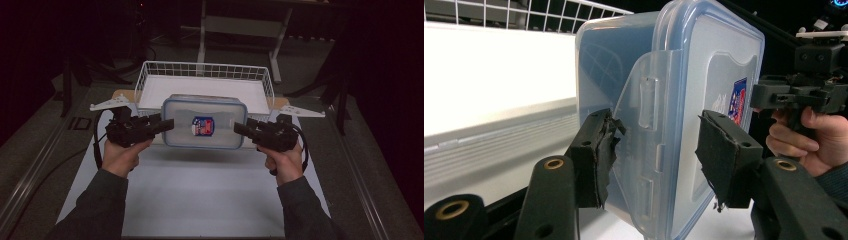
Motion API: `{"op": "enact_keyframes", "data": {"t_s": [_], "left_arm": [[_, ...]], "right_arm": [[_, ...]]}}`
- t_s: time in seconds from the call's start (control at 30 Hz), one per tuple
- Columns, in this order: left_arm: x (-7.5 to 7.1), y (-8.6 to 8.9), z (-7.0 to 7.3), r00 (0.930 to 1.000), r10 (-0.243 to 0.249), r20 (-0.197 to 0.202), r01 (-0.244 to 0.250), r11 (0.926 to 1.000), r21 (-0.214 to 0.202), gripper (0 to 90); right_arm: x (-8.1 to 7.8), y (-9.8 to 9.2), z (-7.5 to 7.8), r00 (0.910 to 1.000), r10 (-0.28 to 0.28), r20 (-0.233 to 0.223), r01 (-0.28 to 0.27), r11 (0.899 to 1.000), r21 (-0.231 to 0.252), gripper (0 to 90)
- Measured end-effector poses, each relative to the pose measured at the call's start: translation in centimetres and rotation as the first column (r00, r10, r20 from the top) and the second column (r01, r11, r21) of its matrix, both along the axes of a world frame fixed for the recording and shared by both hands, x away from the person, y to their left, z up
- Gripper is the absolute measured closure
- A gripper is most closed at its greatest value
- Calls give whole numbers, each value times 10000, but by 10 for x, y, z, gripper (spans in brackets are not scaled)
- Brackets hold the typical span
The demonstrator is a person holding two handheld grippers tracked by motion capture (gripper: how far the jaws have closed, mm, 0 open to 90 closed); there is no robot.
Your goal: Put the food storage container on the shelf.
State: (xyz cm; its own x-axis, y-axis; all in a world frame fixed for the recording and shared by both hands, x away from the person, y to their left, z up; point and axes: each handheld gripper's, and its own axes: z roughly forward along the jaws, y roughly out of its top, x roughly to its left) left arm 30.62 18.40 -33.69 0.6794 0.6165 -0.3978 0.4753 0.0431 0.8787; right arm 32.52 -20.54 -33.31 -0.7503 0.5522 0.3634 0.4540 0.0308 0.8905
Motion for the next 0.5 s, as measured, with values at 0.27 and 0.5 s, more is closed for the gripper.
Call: {"op": "enact_keyframes", "data": {"t_s": [0.27, 0.5], "left_arm": [[9, -1, 11, 9997, 25, 243, -24, 10000, -36, 488], [18, -2, 26, 9987, 80, 502, -78, 10000, -34, 489]], "right_arm": [[8, -2, 12, 9995, -38, 308, 36, 10000, 70, 517], [17, -2, 17, 9991, -81, 425, 65, 9993, 375, 517]]}}
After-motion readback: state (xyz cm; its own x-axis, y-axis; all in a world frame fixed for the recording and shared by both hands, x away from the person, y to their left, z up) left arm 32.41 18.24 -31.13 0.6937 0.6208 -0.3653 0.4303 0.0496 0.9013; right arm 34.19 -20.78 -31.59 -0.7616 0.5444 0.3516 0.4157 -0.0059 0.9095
